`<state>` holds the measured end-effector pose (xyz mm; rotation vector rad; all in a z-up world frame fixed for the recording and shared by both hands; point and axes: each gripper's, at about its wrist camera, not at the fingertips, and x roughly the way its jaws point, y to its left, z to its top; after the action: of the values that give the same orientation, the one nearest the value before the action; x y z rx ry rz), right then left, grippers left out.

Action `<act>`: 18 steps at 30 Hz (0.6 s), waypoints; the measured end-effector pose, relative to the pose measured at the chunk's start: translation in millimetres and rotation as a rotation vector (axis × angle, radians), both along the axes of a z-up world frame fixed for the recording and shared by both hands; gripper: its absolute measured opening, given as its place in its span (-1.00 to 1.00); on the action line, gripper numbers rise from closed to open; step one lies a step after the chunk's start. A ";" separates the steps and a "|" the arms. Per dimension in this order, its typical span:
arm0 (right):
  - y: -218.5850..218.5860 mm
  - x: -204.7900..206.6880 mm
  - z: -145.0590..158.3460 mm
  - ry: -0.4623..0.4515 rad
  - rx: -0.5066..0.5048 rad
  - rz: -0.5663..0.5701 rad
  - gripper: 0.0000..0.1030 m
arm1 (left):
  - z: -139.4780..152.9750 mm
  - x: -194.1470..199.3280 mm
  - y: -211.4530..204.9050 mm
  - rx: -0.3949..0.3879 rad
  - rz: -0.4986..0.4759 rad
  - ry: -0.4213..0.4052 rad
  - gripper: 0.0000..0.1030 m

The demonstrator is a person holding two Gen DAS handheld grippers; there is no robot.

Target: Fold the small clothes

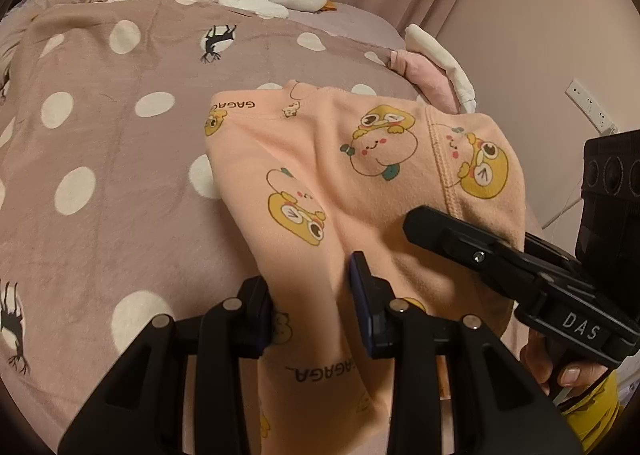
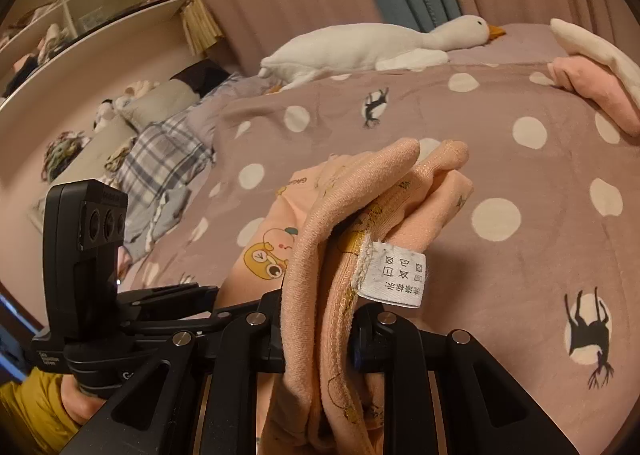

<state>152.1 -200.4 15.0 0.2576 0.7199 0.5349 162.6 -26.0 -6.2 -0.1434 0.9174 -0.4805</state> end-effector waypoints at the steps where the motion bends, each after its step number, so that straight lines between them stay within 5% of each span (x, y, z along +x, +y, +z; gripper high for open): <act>1: 2.7 -2.3 1.4 -0.002 -0.001 0.005 -0.56 | 0.7 -2.9 2.5 0.001 0.003 -0.001 -0.38; 18: 34.7 -32.9 10.3 -0.020 -0.015 0.065 -0.56 | 8.4 -46.0 35.4 0.000 0.057 -0.015 -0.38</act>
<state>119.2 -165.7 25.3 0.2154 0.7147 0.5933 116.5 9.4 2.2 -0.1649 0.8959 -0.4282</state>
